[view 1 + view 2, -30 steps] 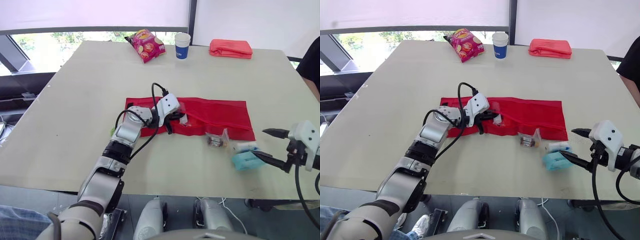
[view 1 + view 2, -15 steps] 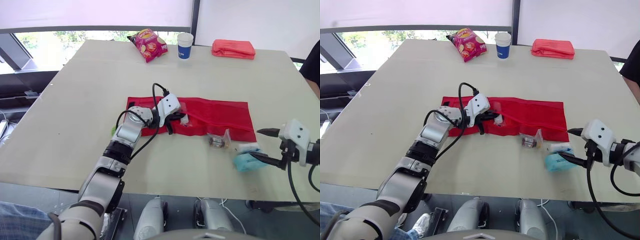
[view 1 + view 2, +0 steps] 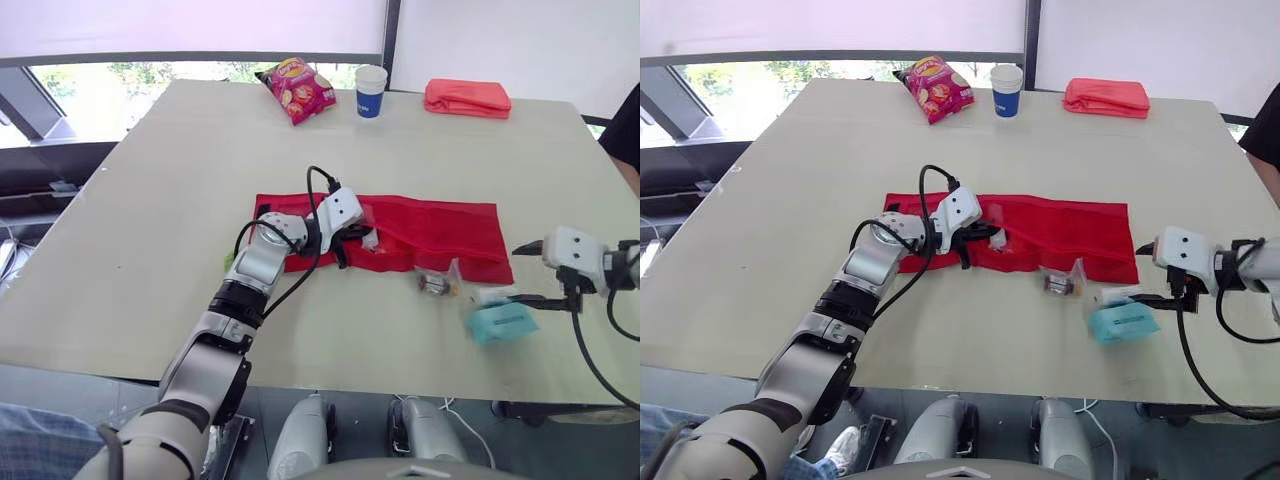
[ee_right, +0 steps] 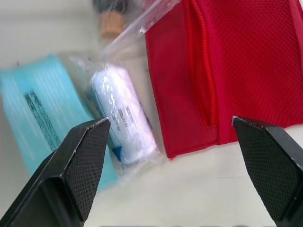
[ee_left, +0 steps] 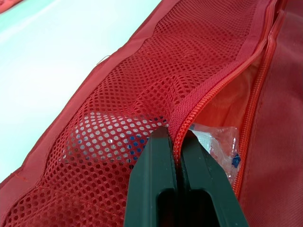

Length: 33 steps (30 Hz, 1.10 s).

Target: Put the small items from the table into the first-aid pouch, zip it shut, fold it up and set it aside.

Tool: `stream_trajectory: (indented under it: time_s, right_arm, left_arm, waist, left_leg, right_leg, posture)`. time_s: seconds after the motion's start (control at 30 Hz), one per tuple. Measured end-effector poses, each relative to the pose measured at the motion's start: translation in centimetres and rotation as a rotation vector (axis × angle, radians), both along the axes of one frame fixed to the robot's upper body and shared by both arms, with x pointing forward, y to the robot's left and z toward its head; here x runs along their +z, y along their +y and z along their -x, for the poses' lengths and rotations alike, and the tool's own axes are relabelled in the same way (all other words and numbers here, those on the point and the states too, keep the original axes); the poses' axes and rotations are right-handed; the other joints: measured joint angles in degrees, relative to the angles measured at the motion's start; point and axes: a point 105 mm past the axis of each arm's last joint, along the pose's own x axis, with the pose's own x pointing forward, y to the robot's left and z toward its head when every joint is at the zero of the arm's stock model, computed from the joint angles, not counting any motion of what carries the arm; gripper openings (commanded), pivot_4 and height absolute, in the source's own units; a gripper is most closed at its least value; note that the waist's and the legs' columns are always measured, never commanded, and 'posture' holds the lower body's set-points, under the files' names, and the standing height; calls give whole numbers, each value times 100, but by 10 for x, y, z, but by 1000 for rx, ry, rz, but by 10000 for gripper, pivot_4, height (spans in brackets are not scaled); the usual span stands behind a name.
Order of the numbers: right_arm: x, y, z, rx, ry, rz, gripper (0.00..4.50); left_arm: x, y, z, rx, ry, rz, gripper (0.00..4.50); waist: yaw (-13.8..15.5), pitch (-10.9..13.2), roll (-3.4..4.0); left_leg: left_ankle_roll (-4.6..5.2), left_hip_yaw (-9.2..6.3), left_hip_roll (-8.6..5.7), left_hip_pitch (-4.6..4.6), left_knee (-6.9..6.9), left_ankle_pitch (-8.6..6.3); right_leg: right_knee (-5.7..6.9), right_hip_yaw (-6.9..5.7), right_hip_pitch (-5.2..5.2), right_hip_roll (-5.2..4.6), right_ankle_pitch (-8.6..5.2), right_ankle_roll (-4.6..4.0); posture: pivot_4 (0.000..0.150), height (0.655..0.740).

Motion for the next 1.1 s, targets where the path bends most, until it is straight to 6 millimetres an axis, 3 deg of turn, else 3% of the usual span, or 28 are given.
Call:
stream_trajectory:
  time_s: [0.17, 0.47, 0.57, 0.6, 0.67, 0.87, 1.1]
  right_arm:
    - [-3, 7, -7, 176, 22, 94, 43720]
    - [-15, 2, -10, 277, 88, 193, 43720]
    - [-20, 4, -12, 290, 104, 192, 37267]
    - [-21, 5, -12, 293, 110, 191, 30533]
    - [-25, 5, -12, 294, 125, 184, 25922]
    - [-27, 5, -11, 294, 141, 179, 436]
    - [-11, 5, -11, 176, 132, 99, 160]
  left_arm:
    - [0, -3, 0, -1, -11, 1, 0]
    - [-1, -2, 0, 6, -23, -6, 0]
    - [-1, -3, 0, 6, -23, -6, 0]
    - [-1, -3, 0, 7, -24, -6, 0]
    - [-1, -3, 0, 9, -26, -5, 0]
    - [-1, -2, 0, 15, -28, -5, 0]
    - [-1, -2, 0, 15, -25, -4, 0]
  waist:
    - [17, 0, 0]
    - [6, 0, 1]
    - [8, 0, 1]
    - [8, 0, 1]
    - [7, 0, 1]
    - [5, 0, 2]
    - [9, 0, 3]
  left_leg:
    - [-3, -2, 2, -3, 1, 2]
    - [-18, 2, 2, 5, 11, 11]
    - [-18, 2, 4, 8, 11, 11]
    - [-18, 2, 4, 8, 11, 11]
    - [-22, 3, 4, 8, 11, 13]
    - [-24, 5, 4, 14, 11, 14]
    - [-25, 5, 9, 14, 11, 15]
  right_leg:
    - [0, -3, 2, -1, 1, -2]
    - [0, -1, 13, -1, 9, -13]
    - [0, -1, 16, -1, 9, -15]
    - [0, 0, 16, -2, 10, -16]
    - [1, 0, 16, -2, 12, -18]
    - [3, 3, 19, -2, 13, -21]
    - [7, 5, 18, -4, 14, -24]
  posture:
    - [1500, 7400]
    - [1500, 7400]
    - [1500, 7400]
    - [1500, 7400]
    - [1500, 7400]
    - [1500, 7400]
    - [1500, 7400]
